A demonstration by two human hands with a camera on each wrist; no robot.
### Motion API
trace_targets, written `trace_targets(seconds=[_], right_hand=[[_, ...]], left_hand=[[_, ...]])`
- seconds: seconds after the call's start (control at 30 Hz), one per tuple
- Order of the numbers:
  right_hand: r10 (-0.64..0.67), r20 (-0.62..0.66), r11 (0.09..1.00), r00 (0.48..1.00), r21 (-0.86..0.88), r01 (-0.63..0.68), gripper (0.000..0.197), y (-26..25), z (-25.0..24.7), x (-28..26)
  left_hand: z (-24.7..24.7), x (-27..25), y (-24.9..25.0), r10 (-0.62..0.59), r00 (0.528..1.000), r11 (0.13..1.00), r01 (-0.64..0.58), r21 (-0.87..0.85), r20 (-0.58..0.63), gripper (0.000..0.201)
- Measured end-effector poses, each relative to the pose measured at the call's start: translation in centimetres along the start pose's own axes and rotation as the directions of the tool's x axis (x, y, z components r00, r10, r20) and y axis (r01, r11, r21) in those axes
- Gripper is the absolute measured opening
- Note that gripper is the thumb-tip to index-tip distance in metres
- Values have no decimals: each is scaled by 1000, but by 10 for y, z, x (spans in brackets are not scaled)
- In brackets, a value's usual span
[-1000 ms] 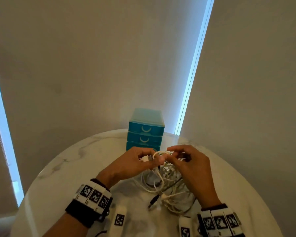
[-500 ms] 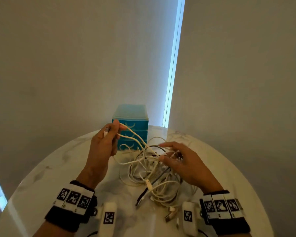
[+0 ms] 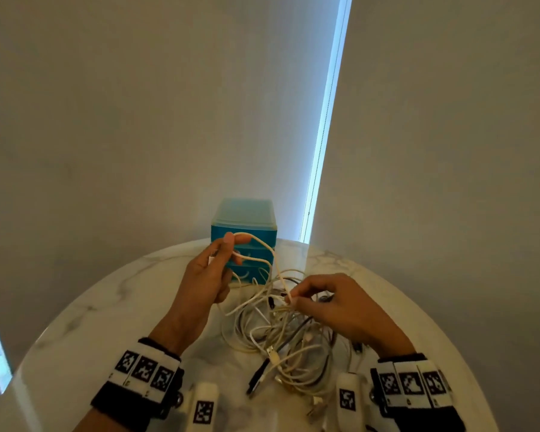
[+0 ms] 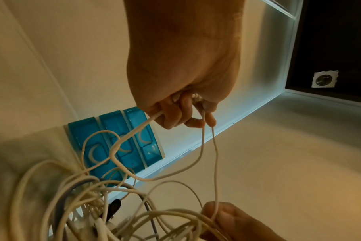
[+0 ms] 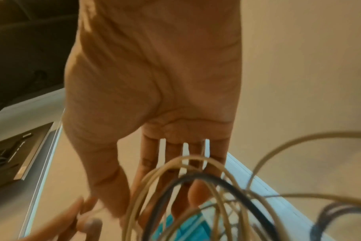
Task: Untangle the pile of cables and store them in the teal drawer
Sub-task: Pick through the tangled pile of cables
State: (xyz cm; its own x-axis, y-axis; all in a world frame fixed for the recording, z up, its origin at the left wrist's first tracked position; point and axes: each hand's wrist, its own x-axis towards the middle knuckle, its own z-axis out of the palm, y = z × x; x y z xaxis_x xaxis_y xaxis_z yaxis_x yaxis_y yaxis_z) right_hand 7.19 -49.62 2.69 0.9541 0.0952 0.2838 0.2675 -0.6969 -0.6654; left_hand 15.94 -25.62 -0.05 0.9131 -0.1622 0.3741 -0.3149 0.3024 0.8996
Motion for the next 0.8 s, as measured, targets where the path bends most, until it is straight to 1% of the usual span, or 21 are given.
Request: trace_targets(seconds=[0.03,0.07,0.13,0.17,0.23,0.27,0.3,0.33,0.37,0.4,0.43,0.47,0.5,0.53,0.6,0.7,0.73,0.77,0.8], right_hand=[[3,6,1000,1000,-1,-3,4,-7,-8,5],[-3,-44,1000,999,14,3,7,-12,-16,13],[3,-224,998,975,69,13,10,-24,-30,34],[-6,-245,998,970,65,23,10,-33,-34,43],[-70,-131,994,989,-98,58,10,-50,-36,58],[-98,-118,982,988,-175,77,9,-56,-37,63],[-119,-196,980,973,-182,83,7,-60,-41,67],[-134,-312,987,941,-123,99,6,-65,-45,70],[-131,-384,991,914,-39,125,6,-66,-46,71],[-128,-374,989,919,18,145,7,-71,-41,69],[-137,-304,988,943,31,154,6,-74,-32,66],[-145,-230,988,962,13,152,6,-73,-21,62],[-154,-203,988,967,3,157,6,-70,-7,59],[-154,-218,987,964,16,161,7,-66,3,56],[-125,-279,975,952,144,170,9,-54,16,54],[-40,-312,893,949,415,174,13,-38,28,44],[-1,-313,862,950,481,160,15,-33,31,40],[33,-298,843,954,521,134,14,-28,35,35],[55,-280,854,958,511,101,12,-20,39,30]], left_hand=[[0,0,-2,-8,1000,1000,8,-25,-18,36],[-1,1,-3,-22,999,998,20,-52,-28,35],[-3,4,-5,-62,998,994,59,-92,-34,31],[-5,6,-6,-80,996,992,76,-100,-36,31],[-7,9,-6,-96,994,990,90,-105,-46,35],[-7,9,-6,-99,994,991,94,-90,-53,36],[-6,9,-4,-101,994,993,98,-64,-51,35],[-6,8,-3,-103,994,994,101,-32,-39,32],[-5,6,-2,-104,995,995,104,-3,-11,29],[-3,3,0,-98,995,995,97,30,30,25],[0,-1,3,-72,994,995,66,74,79,22],[4,-5,7,-39,991,992,23,122,129,19],[8,-9,9,-8,986,987,-19,160,167,16],[12,-11,10,12,983,981,-46,186,182,15],[14,-15,9,36,986,971,-73,227,165,13],[10,-13,6,37,985,960,-82,267,170,8],[9,-12,5,37,985,953,-85,289,167,9],[7,-10,3,42,986,946,-91,311,159,10],[5,-9,2,50,987,940,-98,328,151,13]])
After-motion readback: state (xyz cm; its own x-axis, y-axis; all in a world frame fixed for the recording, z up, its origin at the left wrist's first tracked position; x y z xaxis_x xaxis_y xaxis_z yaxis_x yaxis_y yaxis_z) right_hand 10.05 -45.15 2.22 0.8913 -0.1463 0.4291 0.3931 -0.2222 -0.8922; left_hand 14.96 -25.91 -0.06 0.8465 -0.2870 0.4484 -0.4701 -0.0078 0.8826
